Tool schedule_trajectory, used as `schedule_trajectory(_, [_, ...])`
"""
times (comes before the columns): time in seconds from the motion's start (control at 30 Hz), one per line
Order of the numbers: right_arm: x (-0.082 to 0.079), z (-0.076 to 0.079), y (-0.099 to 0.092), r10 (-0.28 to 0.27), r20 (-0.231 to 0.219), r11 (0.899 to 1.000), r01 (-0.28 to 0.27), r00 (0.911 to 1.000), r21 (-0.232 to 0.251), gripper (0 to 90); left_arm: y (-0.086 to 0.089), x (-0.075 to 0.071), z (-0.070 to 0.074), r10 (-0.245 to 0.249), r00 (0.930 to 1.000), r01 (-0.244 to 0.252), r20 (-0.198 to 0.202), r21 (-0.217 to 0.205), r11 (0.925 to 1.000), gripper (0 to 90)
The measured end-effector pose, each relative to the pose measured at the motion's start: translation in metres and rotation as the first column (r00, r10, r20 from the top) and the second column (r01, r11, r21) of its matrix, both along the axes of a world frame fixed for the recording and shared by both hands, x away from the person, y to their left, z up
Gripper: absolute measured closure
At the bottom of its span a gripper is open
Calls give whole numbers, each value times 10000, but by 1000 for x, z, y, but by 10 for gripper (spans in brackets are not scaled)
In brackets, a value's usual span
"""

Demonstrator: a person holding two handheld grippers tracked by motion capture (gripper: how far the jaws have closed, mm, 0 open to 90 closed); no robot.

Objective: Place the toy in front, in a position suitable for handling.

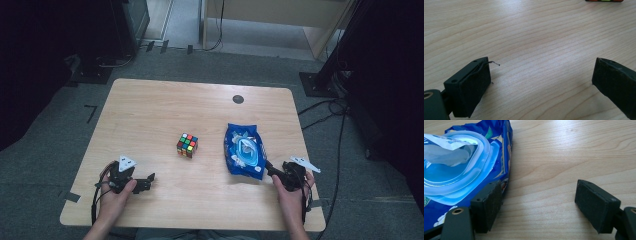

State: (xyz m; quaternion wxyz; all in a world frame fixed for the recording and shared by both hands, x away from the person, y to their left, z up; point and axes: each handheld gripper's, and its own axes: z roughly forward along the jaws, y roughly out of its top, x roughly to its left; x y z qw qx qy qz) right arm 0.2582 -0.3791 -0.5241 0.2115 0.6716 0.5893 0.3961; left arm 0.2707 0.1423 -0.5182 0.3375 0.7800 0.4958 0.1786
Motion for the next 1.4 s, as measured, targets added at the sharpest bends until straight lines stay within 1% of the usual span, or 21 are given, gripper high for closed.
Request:
schedule_trajectory(0.17, [-2, 0, 0, -104, 119, 9999, 105, 9999, -57, 231, 1, -1, 0, 39, 10000, -39, -28, -59, 10000, 22])
schedule_trajectory(0.27, [-6, 4, 1, -295, 325, 9993, 302, 9990, -217, 250, 0, -4, 2, 149, 9996, -151, 254, 69, 9999, 22])
schedule_trajectory(0.3, [-8, 7, 2, -297, 395, 9992, 307, 9988, -253, 251, -3, -8, 4, 20, 9976, -39, 686, 276, 9996, 22])
schedule_trajectory(0.33, [-9, 10, 3, -250, 551, 9992, 266, 9982, -288, 251, -6, -9, 5, -78, 9968, 49, 794, 365, 9993, 22])
schedule_trajectory(0.37, [-11, 15, 4, -166, 769, 9989, 199, 9969, -426, 251, -6, -9, 5, -78, 9968, 49, 794, 365, 9993, 22])
schedule_trajectory(0.4, [-14, 20, 6, -161, 974, 9984, 214, 9951, -529, 252, -11, -10, 7, -218, 9964, 217, 815, 20, 9998, 22])
schedule_trajectory(0.43, [-14, 20, 6, -161, 974, 9984, 214, 9951, -529, 252, -11, -10, 7, -218, 9964, 217, 815, 20, 9998, 22])
schedule_trajectory(0.5, [-20, 37, 11, -17, 1549, 9989, 88, 9879, -453, 255, -25, -8, 12, -331, 9955, 352, 887, -220, 9991, 22])
schedule_trajectory(0.57, [-22, 43, 15, 122, 1711, 9990, -47, 9852, -438, 255, -39, -8, 15, -461, 9936, 484, 1031, -195, 9986, 22])
schedule_trajectory(0.63, [-24, 47, 21, 344, 1763, 9986, -265, 9837, -467, 255, -45, -7, 16, -603, 9931, 632, 1005, -258, 9977, 22])
schedule_trajectory(0.7, [-25, 50, 27, 614, 1771, 9971, -523, 9823, -556, 256, -57, -3, 17, -805, 9926, 858, 909, -559, 9947, 22])
schedule_trajectory(0.77, [-25, 51, 33, 840, 1765, 9954, -744, 9807, -602, 256, -70, 3, 17, -1226, 9876, 1317, 978, -933, 9869, 21])
schedule_trajectory(0.87, [-25, 53, 39, 1060, 1755, 9934, -966, 9788, -611, 257, -92, 16, 17, -1383, 9853, 1480, 1000, -970, 9842, 21])
schedule_trajectory(0.9, [-25, 53, 39, 1060, 1755, 9934, -966, 9788, -611, 257, -92, 16, 17, -1383, 9853, 1480, 1000, -970, 9842, 21])
schedule_trajectory(1.07, [-26, 55, 45, 1291, 1716, 9909, -1202, 9767, -612, 258, -122, 40, 14, -817, 9948, 871, 600, -926, 9919, 21])
schedule_trajectory(1.1, [-26, 55, 45, 1291, 1716, 9909, -1202, 9767, -612, 258, -122, 40, 14, -817, 9948, 871, 600, -926, 9919, 22])
schedule_trajectory(1.17, [-26, 55, 45, 1362, 1750, 9899, -1268, 9751, -638, 259, -131, 46, 11, -482, 9979, 504, 442, -484, 9976, 22])
schedule_trajectory(1.2, [-26, 55, 45, 1376, 1735, 9897, -1285, 9752, -627, 260, -139, 52, 8, -68, 9998, 68, 201, -40, 10000, 24])
schedule_trajectory(1.27, [-25, 55, 45, 1384, 1749, 9897, -1294, 9748, -619, 260, -142, 55, 6, 153, 9997, -154, 191, 43, 9999, 45])
schedule_trajectory(1.33, [-25, 54, 47, 1446, 1724, 9886, -1350, 9744, -661, 260, -149, 59, 5, 583, 9976, -591, 376, 222, 9980, 131])
schedule_trajectory(1.4, [-25, 54, 49, 1507, 1670, 9875, -1405, 9744, -712, 260, -153, 65, 5, 740, 9967, -750, 326, 314, 9967, 197])
